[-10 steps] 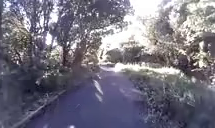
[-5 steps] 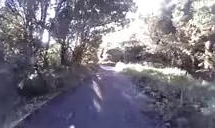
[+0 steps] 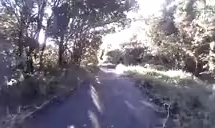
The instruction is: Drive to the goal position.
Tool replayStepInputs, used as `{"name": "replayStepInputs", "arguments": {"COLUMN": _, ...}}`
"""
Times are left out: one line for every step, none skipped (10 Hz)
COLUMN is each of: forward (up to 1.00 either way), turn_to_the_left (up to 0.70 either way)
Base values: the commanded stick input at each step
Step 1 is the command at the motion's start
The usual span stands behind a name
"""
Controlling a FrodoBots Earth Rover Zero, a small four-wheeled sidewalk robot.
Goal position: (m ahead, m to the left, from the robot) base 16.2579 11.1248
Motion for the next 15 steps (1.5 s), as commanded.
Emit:
{"name": "replayStepInputs", "arguments": {"forward": 0.7, "turn_to_the_left": 0.0}}
{"name": "replayStepInputs", "arguments": {"forward": 0.7, "turn_to_the_left": 0.0}}
{"name": "replayStepInputs", "arguments": {"forward": 0.7, "turn_to_the_left": 0.0}}
{"name": "replayStepInputs", "arguments": {"forward": 0.7, "turn_to_the_left": 0.0}}
{"name": "replayStepInputs", "arguments": {"forward": 0.7, "turn_to_the_left": 0.0}}
{"name": "replayStepInputs", "arguments": {"forward": 0.7, "turn_to_the_left": 0.0}}
{"name": "replayStepInputs", "arguments": {"forward": 0.7, "turn_to_the_left": 0.0}}
{"name": "replayStepInputs", "arguments": {"forward": 0.7, "turn_to_the_left": 0.0}}
{"name": "replayStepInputs", "arguments": {"forward": 0.7, "turn_to_the_left": 0.0}}
{"name": "replayStepInputs", "arguments": {"forward": 0.7, "turn_to_the_left": 0.0}}
{"name": "replayStepInputs", "arguments": {"forward": 0.7, "turn_to_the_left": 0.0}}
{"name": "replayStepInputs", "arguments": {"forward": 0.7, "turn_to_the_left": -0.04}}
{"name": "replayStepInputs", "arguments": {"forward": 0.7, "turn_to_the_left": -0.14}}
{"name": "replayStepInputs", "arguments": {"forward": 0.7, "turn_to_the_left": -0.14}}
{"name": "replayStepInputs", "arguments": {"forward": 0.7, "turn_to_the_left": -0.14}}
